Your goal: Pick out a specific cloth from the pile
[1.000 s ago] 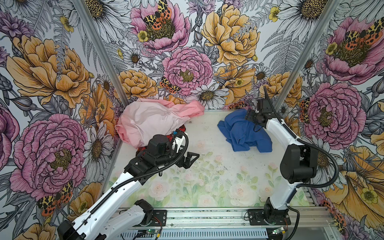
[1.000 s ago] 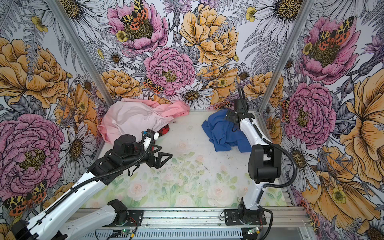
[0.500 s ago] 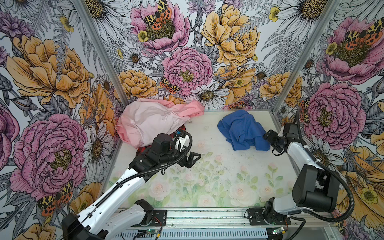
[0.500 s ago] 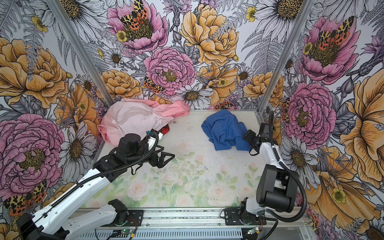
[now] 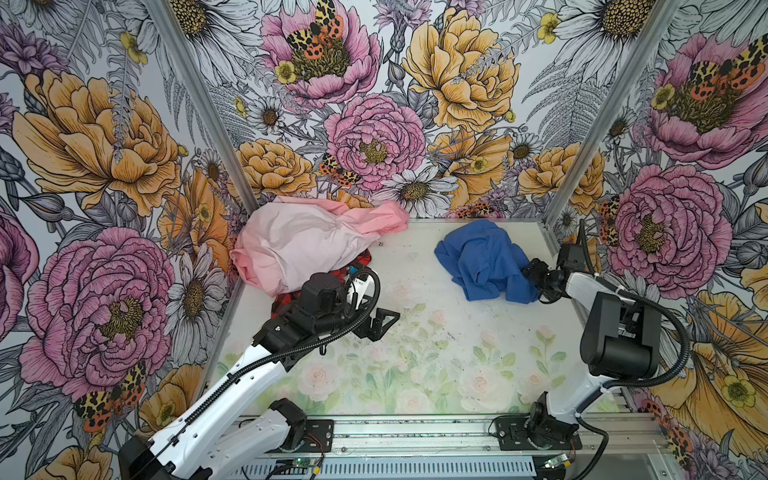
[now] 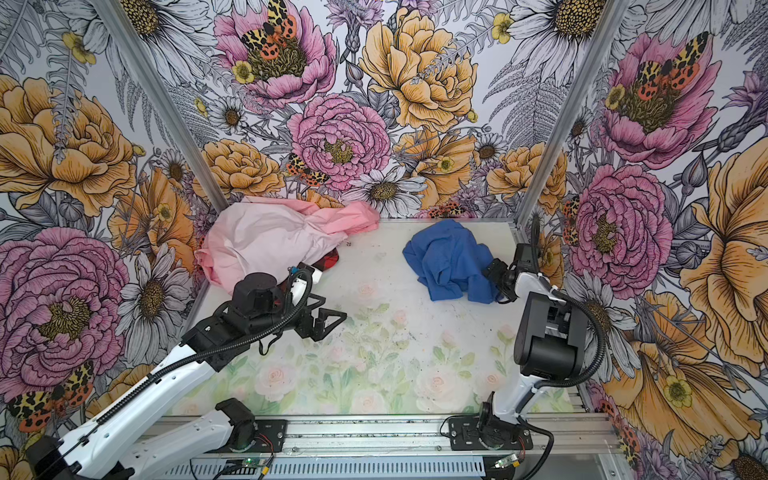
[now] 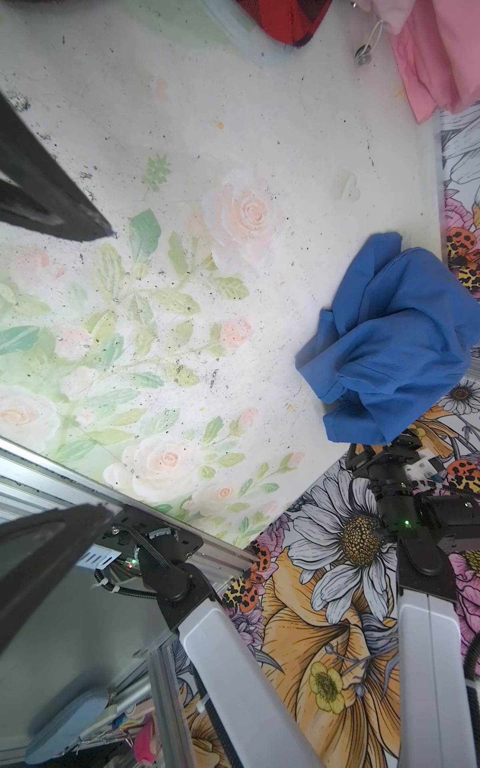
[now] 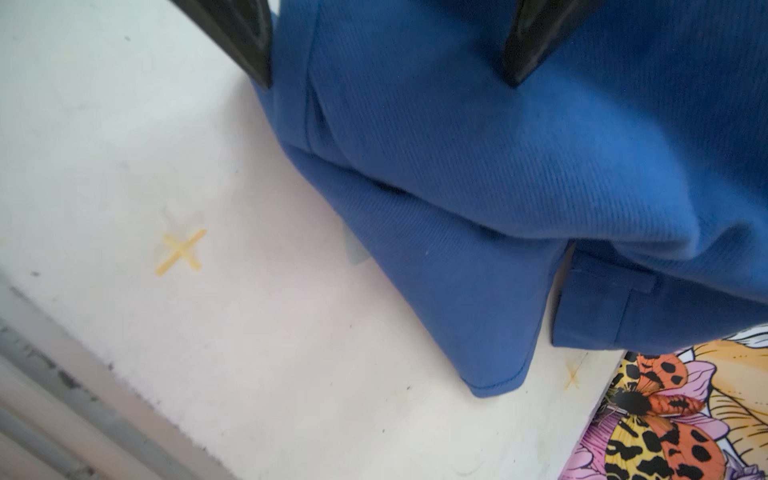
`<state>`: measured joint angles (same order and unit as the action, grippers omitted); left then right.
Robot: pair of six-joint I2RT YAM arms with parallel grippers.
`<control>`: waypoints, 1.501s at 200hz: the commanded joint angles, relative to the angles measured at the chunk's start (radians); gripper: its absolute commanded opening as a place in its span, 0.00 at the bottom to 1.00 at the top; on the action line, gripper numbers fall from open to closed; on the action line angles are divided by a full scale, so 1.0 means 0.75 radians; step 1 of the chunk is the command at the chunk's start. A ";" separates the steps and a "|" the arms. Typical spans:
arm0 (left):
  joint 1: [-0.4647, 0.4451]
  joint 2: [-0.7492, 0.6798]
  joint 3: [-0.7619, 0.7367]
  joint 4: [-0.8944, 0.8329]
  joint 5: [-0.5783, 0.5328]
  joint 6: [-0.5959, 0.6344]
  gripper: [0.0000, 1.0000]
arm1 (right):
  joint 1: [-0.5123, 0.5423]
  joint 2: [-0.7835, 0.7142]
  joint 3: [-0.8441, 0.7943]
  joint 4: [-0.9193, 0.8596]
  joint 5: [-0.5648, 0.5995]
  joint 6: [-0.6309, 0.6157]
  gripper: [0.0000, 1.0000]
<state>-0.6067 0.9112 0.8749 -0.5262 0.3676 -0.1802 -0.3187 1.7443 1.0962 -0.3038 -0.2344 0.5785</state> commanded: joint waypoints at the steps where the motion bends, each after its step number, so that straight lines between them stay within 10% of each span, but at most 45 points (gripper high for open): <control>1: -0.010 -0.031 -0.023 0.020 0.006 -0.019 0.99 | -0.012 0.073 0.132 0.014 0.061 -0.033 0.86; 39: -0.011 -0.029 -0.012 0.014 0.003 -0.035 0.99 | 0.000 0.280 0.293 -0.073 -0.089 -0.028 0.79; 128: -0.011 -0.019 0.001 0.006 -0.003 -0.031 0.99 | 0.052 0.456 0.486 -0.386 0.219 -0.273 0.78; 148: -0.013 -0.012 0.006 0.005 -0.009 -0.030 0.99 | 0.059 0.475 0.496 -0.381 0.168 -0.277 0.56; 166: -0.013 -0.006 0.016 -0.001 -0.009 -0.031 0.99 | 0.056 0.480 0.517 -0.374 0.118 -0.284 0.00; 206: -0.014 -0.044 0.010 -0.029 -0.033 -0.029 0.99 | 0.053 0.450 0.602 -0.371 0.092 -0.302 0.00; 257: -0.009 -0.041 0.009 -0.045 -0.062 -0.010 0.99 | 0.105 0.405 0.857 -0.441 0.773 -0.385 0.00; 300: -0.010 -0.012 0.034 -0.043 -0.081 -0.019 0.99 | 0.176 0.452 1.144 -0.458 0.902 -0.495 0.00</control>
<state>-0.6113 0.8928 0.8780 -0.5568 0.3393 -0.1871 -0.2188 2.0708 1.8473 -0.6628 0.2974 0.2737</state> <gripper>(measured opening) 0.990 0.101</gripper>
